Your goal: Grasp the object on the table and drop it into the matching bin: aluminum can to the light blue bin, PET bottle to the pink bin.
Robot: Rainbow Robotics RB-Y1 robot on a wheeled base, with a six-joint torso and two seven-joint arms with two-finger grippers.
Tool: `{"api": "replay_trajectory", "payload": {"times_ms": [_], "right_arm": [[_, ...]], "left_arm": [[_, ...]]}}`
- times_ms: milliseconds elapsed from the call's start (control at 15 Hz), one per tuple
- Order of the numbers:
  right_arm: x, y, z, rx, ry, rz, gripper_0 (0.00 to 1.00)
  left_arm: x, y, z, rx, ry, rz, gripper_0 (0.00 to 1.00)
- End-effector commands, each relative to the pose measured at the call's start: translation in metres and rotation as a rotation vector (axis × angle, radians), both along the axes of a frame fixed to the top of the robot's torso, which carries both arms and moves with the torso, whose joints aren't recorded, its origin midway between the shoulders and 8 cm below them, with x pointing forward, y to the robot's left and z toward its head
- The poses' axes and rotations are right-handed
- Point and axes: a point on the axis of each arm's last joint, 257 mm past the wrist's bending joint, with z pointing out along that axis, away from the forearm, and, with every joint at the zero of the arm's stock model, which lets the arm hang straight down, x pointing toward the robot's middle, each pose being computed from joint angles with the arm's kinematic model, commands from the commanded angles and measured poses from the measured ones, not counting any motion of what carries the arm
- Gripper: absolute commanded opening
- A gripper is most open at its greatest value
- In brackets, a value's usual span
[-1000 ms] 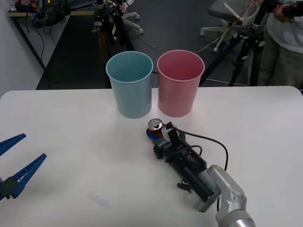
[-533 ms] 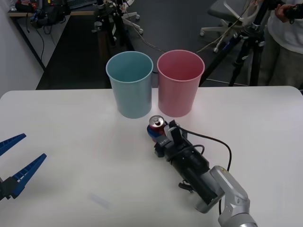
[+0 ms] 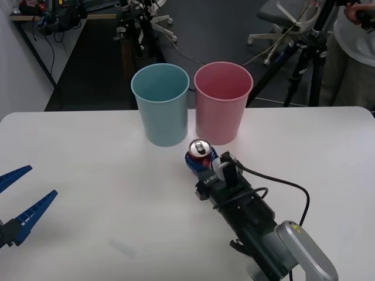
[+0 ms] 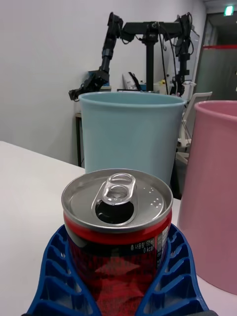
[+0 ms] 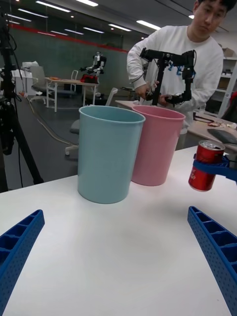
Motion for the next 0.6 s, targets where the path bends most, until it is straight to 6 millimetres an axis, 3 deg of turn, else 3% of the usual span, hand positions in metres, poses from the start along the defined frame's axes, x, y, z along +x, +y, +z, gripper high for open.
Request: {"api": "replay_trajectory", "payload": {"times_ms": [67,333,600], "right_arm": [[-0.019,0.005,0.032,0.032,-0.018,0.027,0.00],[-0.027,0.008,0.083,0.051,-0.093,0.016,0.00],[-0.008,0.018,0.135,0.059,-0.174,-0.016,0.00]], "left_arm": [[0.000,0.000,0.000,0.000,0.000,0.000,1.00],[0.000,0.000,0.000,0.000,0.000,0.000,1.00],[0.000,0.000,0.000,0.000,0.000,0.000,1.00]]}}
